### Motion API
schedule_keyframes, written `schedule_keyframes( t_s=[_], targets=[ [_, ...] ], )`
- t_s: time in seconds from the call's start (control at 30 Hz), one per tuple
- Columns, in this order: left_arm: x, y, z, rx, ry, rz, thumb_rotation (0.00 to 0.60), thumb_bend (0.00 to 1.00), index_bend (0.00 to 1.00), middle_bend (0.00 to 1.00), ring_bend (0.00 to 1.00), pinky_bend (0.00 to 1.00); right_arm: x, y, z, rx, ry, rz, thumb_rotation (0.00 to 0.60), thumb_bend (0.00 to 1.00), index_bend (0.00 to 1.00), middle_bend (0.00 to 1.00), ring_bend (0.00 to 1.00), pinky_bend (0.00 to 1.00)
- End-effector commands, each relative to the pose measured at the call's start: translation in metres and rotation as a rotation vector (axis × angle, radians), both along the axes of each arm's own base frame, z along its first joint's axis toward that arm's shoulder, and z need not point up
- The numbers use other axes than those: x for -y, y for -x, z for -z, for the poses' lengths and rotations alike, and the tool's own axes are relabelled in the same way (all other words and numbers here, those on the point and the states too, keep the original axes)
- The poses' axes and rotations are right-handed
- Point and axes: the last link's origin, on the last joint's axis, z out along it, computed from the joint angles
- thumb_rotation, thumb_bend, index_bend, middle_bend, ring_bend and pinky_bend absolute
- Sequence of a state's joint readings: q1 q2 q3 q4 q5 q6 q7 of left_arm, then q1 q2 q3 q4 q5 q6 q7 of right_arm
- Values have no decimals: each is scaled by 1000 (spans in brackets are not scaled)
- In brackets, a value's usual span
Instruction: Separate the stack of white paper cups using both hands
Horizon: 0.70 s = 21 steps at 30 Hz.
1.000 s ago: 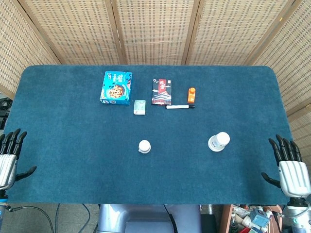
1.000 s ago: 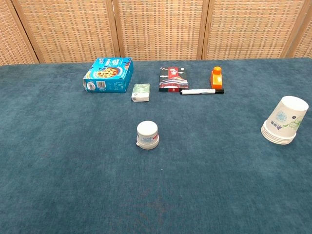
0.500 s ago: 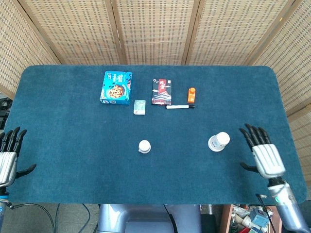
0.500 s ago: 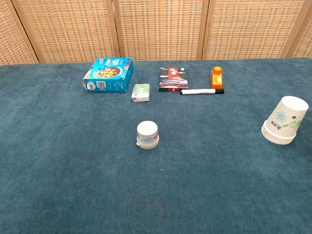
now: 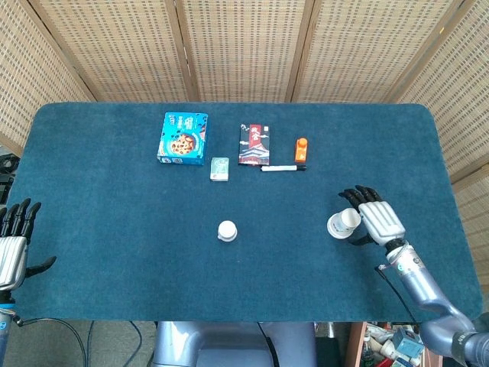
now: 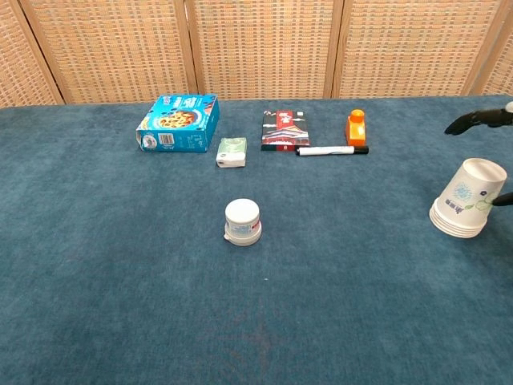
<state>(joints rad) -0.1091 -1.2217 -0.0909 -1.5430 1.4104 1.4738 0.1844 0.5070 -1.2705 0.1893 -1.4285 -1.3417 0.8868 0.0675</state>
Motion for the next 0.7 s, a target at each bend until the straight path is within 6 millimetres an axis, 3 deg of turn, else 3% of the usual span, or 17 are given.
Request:
schedule_keyframes(
  t_s=[0.03,0.37,0.63,0.7],
  targets=[
    [-1,1,0,2,0,-5,600,122,0,0,0,0,9,-1,7,-6,-2,11,600,80,228,250,117,172],
    [-1,0,-1,13,4,-8,600,122,0,0,0,0,17,4,17,-74,-43,65,600,134,322,332,206,313],
    [-1,0,0,10,7,-7,600,122,0,0,0,0,19,8,17,-84,-36,85,600,289,493,506,402,590],
    [-1,0,1,8,7,-8,600,122,0,0,0,0,20,10,17,-88,-32,89,600,324,519,530,427,620]
  ],
)
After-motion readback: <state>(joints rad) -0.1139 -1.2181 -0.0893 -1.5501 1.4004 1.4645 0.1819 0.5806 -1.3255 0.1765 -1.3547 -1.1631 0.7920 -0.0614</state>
